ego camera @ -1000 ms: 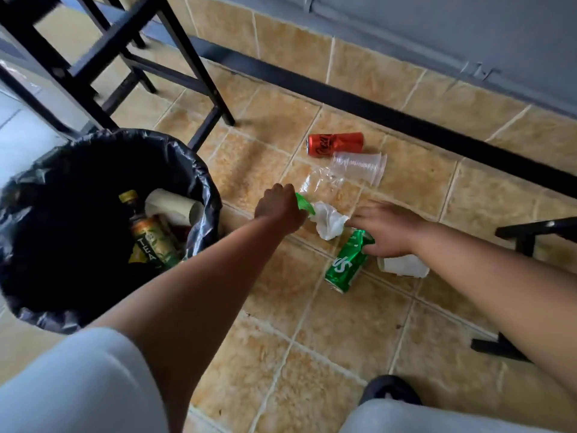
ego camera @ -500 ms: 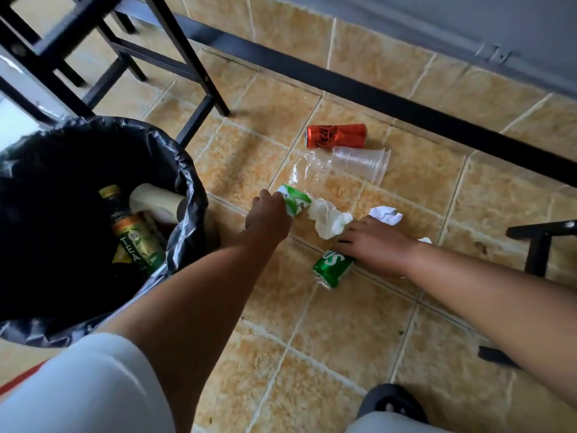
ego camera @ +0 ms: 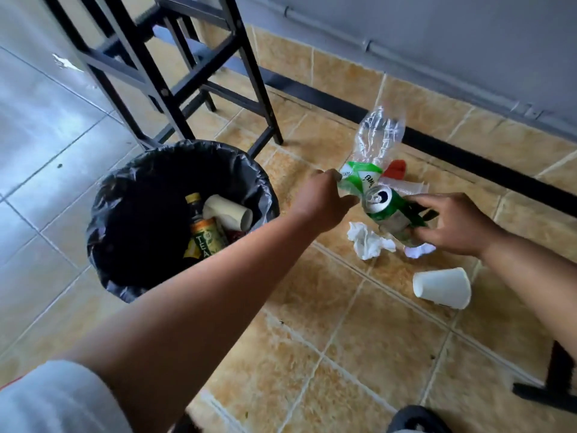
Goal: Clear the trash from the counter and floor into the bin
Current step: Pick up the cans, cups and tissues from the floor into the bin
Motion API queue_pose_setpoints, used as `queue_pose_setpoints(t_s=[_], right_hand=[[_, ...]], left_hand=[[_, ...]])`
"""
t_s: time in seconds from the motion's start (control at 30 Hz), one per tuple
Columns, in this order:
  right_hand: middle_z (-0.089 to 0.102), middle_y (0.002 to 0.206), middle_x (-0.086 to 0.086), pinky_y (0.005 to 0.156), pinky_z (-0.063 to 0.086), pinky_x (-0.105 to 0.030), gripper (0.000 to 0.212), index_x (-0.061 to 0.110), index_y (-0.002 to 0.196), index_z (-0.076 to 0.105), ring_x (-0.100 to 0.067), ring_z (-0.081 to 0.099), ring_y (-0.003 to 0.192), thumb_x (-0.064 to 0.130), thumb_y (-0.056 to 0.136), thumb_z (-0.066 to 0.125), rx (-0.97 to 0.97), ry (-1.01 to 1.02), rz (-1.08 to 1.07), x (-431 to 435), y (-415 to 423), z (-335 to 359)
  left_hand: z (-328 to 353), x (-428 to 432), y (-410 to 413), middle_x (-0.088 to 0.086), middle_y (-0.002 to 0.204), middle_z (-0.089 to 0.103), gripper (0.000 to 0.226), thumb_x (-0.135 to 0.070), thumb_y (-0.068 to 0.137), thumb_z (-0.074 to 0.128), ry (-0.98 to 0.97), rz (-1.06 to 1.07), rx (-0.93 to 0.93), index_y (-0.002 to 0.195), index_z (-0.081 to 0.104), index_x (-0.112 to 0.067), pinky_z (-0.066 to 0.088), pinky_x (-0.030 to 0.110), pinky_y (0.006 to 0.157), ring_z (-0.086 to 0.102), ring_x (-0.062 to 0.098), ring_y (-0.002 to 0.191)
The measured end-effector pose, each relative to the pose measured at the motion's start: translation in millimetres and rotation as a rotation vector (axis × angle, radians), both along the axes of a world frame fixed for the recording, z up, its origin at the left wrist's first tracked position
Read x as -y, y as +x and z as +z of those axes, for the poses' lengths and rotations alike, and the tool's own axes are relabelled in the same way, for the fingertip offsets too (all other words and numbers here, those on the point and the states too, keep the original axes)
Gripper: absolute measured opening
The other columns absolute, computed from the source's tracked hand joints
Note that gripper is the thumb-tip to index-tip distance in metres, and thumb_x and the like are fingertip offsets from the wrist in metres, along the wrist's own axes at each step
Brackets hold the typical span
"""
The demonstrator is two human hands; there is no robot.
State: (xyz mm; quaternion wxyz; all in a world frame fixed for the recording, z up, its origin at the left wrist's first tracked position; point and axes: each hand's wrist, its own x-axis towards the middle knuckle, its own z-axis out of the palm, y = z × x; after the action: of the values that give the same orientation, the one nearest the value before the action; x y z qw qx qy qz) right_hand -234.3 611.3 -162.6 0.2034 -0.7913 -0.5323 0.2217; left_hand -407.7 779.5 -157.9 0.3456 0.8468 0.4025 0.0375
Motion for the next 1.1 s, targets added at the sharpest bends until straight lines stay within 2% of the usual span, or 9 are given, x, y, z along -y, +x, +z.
queue_pose_setpoints(t_s=[0.13,0.23,0.37,0.5,0.6,0.73,0.83,0.93,1.1], right_hand=[[0.07,0.092,0.023,0.075,0.048,-0.009,0.063,0.049,0.105,0.059,0.005,0.066,0.082,0.001,0.07,0.08,-0.096,0.092,-0.025,-19,-14,32],[0.068,0.092,0.035,0.08,0.05,-0.013,0.054,0.052,0.095,0.064,0.006,0.065,0.087,0.003,0.077,0.074,-0.228,0.219,-0.032,-40,-35,59],[0.072,0.088,0.027,0.075,0.051,-0.013,0.035,0.036,0.096,0.067,0.007,0.065,0.085,0.003,0.085,0.067,-0.468,0.424,0.002,-77,-86,93],[0.074,0.092,0.004,0.068,0.055,-0.023,0.018,0.03,0.095,0.069,-0.006,0.069,0.081,0.016,0.084,0.068,-0.592,0.438,0.037,-121,-142,114],[0.075,0.087,0.006,0.075,0.058,-0.034,0.023,0.026,0.094,0.073,-0.009,0.071,0.082,0.042,0.077,0.071,-0.445,0.257,0.052,-153,-174,102],[0.069,0.078,-0.001,0.062,0.05,-0.026,0.037,0.016,0.085,0.072,-0.017,0.066,0.073,0.051,0.074,0.07,-0.125,0.014,0.085,-183,-211,77],[0.056,0.064,-0.007,0.054,0.039,-0.028,0.041,0.01,0.067,0.058,-0.029,0.059,0.068,0.05,0.075,0.066,0.108,-0.155,0.139,-199,-235,57],[0.051,0.071,-0.007,0.059,0.039,-0.029,0.033,0.009,0.079,0.055,-0.032,0.054,0.069,0.041,0.08,0.061,0.209,-0.271,0.127,-211,-251,41],[0.053,0.081,-0.008,0.062,0.041,-0.031,0.028,0.009,0.084,0.058,-0.03,0.051,0.068,0.037,0.084,0.061,0.268,-0.307,0.112,-215,-258,34]], left_hand=[[50,-13,-40,0.01,0.124,0.067,0.06,-0.043,0.081,0.075,-0.058,0.043,0.054,0.131,0.058,-0.014,0.054,0.031,0.085,0.067,0.027,0.104],[87,-31,-72,0.004,0.122,0.068,0.057,-0.044,0.081,0.074,-0.02,0.067,0.073,0.129,0.061,-0.018,0.051,0.027,0.083,0.066,0.02,0.103],[129,-65,-119,-0.005,0.117,0.067,0.052,-0.046,0.08,0.074,0.023,0.141,0.045,0.126,0.063,-0.023,0.04,0.019,0.068,0.056,0.009,0.094],[126,-87,-189,-0.004,0.109,0.07,0.049,-0.045,0.076,0.076,-0.01,0.238,-0.001,0.119,0.066,-0.023,0.048,0.026,0.072,0.065,0.015,0.095],[106,-93,-240,0.002,0.102,0.071,0.049,-0.046,0.073,0.079,-0.05,0.331,-0.004,0.112,0.067,-0.019,0.055,0.036,0.084,0.067,0.019,0.093],[73,-86,-278,0.005,0.093,0.067,0.04,-0.046,0.076,0.077,-0.093,0.363,-0.129,0.101,0.063,-0.017,0.054,0.037,0.071,0.064,0.021,0.083],[52,-85,-285,0.002,0.074,0.058,0.038,-0.052,0.077,0.074,-0.022,0.284,-0.318,0.082,0.057,-0.018,0.043,0.031,0.052,0.057,0.023,0.07],[45,-85,-281,-0.003,0.063,0.05,0.045,-0.06,0.077,0.069,0.078,0.175,-0.44,0.066,0.047,-0.022,0.03,0.027,0.044,0.048,0.015,0.056],[42,-87,-271,0.006,0.078,0.064,0.058,-0.066,0.072,0.07,0.11,0.087,-0.569,0.083,0.065,-0.01,0.05,0.031,0.053,0.063,0.024,0.068]])
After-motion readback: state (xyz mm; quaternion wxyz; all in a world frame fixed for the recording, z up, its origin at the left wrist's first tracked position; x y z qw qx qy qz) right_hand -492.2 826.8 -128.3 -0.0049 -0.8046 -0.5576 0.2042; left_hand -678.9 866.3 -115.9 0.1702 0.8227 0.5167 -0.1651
